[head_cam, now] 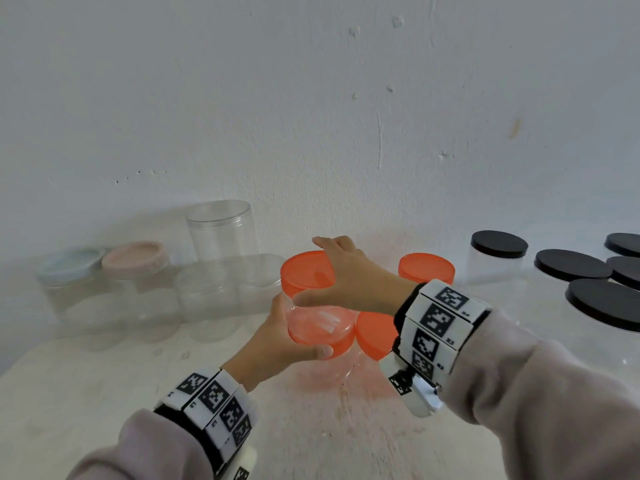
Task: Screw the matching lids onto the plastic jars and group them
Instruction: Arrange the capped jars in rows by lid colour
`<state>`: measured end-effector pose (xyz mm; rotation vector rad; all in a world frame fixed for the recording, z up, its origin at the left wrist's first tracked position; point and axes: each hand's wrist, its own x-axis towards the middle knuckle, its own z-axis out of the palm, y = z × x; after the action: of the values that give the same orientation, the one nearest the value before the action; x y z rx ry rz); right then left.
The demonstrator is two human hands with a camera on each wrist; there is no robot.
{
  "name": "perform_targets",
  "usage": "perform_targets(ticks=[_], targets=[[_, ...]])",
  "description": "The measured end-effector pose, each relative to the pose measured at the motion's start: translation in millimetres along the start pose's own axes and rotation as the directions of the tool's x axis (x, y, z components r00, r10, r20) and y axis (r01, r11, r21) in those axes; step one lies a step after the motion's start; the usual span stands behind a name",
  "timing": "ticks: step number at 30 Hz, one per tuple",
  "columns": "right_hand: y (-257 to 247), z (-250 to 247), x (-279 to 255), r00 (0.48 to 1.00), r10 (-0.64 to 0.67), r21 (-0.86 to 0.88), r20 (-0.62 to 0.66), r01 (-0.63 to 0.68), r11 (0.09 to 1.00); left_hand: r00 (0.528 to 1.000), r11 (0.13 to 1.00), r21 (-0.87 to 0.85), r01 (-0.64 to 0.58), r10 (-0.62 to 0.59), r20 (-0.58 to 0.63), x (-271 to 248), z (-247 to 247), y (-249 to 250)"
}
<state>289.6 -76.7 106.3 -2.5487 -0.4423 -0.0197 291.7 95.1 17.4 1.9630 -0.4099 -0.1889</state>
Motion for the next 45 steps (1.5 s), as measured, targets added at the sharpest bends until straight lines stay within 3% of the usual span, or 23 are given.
perform_targets(ticks=[4, 7, 10, 15, 20, 24, 31, 38, 45], targets=[[15, -11, -16, 0.998, 0.063, 0.137, 0.02, -0.065, 0.988, 1.0, 1.0, 0.004, -0.005, 0.005, -0.002, 1, 1, -2], [38, -17, -32, 0.98, 0.197, 0.212, 0.031, -0.199, 0.957, 1.0, 1.0, 0.024, -0.016, 0.016, -0.01, 3, 0, -4], [64, -14, -47, 0.951, 0.293, 0.006, 0.095, -0.295, 0.956, 0.999, 1.0, 0.017, 0.007, -0.006, -0.036, 6, -2, -5], [84, -3, -62, 0.915, 0.343, -0.329, 0.213, -0.263, 0.907, 0.999, 0.999, 0.038, 0.013, -0.011, -0.053, 9, -1, -2], [80, 4, -62, 0.936, 0.301, -0.437, 0.181, -0.198, 0.877, 0.997, 0.999, 0.051, 0.013, -0.009, -0.081, 13, 4, -1], [76, -16, -62, 0.942, 0.3, -0.327, 0.148, -0.24, 0.914, 0.994, 0.997, 0.076, 0.01, -0.002, -0.107, 14, 5, -2], [67, -61, -36, 0.96, 0.277, -0.056, -0.046, -0.279, 0.959, 0.988, 0.999, 0.05, 0.002, 0.006, -0.157, 18, 4, -4], [66, -37, 5, 0.918, 0.315, 0.041, -0.24, -0.315, 0.948, 0.969, 0.992, 0.083, 0.097, -0.075, -0.235, 23, 0, -13], [66, -21, 25, 0.88, 0.347, 0.162, -0.323, -0.31, 0.937, 0.95, 0.989, 0.026, 0.146, -0.133, -0.282, 24, -2, -13]])
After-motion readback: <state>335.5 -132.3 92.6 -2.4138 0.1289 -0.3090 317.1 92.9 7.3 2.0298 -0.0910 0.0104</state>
